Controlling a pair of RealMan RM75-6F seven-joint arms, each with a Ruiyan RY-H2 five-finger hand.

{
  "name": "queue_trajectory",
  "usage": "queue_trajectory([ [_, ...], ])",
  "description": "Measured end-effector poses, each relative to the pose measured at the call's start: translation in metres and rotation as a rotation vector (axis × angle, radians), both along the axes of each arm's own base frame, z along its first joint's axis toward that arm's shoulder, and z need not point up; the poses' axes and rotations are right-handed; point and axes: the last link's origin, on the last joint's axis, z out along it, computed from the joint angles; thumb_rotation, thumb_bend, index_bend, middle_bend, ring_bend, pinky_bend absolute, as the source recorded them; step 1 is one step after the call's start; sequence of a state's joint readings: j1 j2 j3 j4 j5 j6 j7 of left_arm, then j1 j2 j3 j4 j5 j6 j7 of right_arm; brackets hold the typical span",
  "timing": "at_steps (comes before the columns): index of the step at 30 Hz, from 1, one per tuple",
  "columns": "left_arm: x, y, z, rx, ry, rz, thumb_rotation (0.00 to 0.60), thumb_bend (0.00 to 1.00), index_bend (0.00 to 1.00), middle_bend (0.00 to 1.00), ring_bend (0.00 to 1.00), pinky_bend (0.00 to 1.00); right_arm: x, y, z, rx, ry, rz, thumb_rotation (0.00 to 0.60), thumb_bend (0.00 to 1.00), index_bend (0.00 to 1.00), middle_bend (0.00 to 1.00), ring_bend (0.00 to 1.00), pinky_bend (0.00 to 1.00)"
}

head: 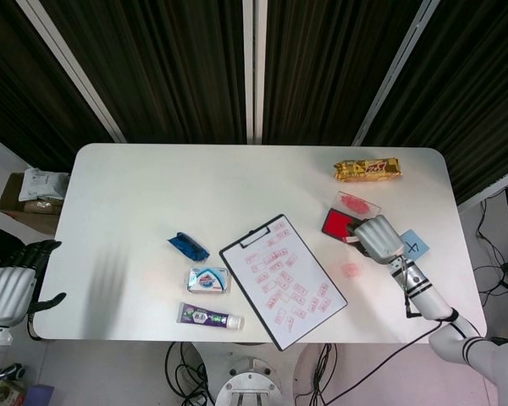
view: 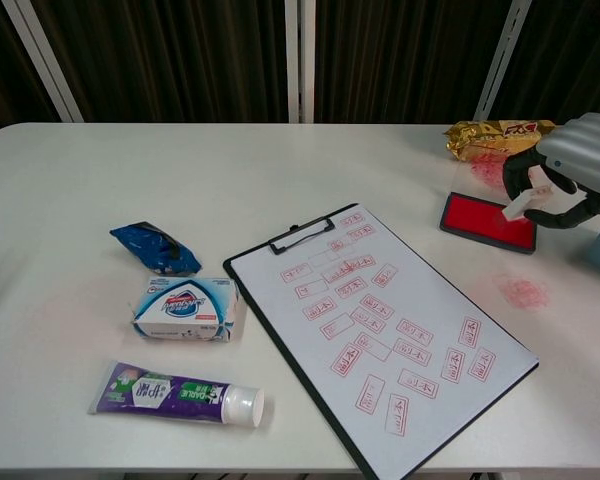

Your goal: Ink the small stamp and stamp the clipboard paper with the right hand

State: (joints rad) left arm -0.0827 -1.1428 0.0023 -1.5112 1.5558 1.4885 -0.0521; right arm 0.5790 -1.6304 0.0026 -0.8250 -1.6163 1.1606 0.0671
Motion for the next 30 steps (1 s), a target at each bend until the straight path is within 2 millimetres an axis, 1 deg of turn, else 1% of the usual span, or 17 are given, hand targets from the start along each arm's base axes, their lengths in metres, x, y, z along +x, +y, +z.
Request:
queue_trajectory([
  [7, -0.004, -0.003, 0.002, 0.002, -0.001, 0.010, 0.600, 0.00, 0.17, 0.17, 0.16, 0.25, 0.015, -0.020, -0.007, -0.060, 0.066, -0.111, 0.600, 0.35, 0.78, 0.68, 0.71, 0.90],
  [11, -0.006, -0.004, 0.002, 0.004, -0.004, 0.012, 0.600, 0.00, 0.17, 0.16, 0.16, 0.25, 0.020, -0.028, -0.016, -0.062, 0.077, -0.179, 0.600, 0.35, 0.79, 0.68, 0.71, 0.90],
  [15, -0.008, -0.004, 0.002, 0.003, -0.005, 0.013, 0.600, 0.00, 0.17, 0.17, 0.16, 0.25, 0.021, -0.033, -0.025, -0.056, 0.080, -0.216, 0.600, 0.36, 0.80, 0.69, 0.71, 0.90],
  [30, -0.014, -0.003, 0.001, 0.001, -0.008, 0.033, 0.600, 0.00, 0.17, 0.17, 0.16, 0.25, 0.019, -0.040, -0.041, -0.045, 0.094, -0.271, 0.600, 0.37, 0.83, 0.72, 0.72, 0.90],
])
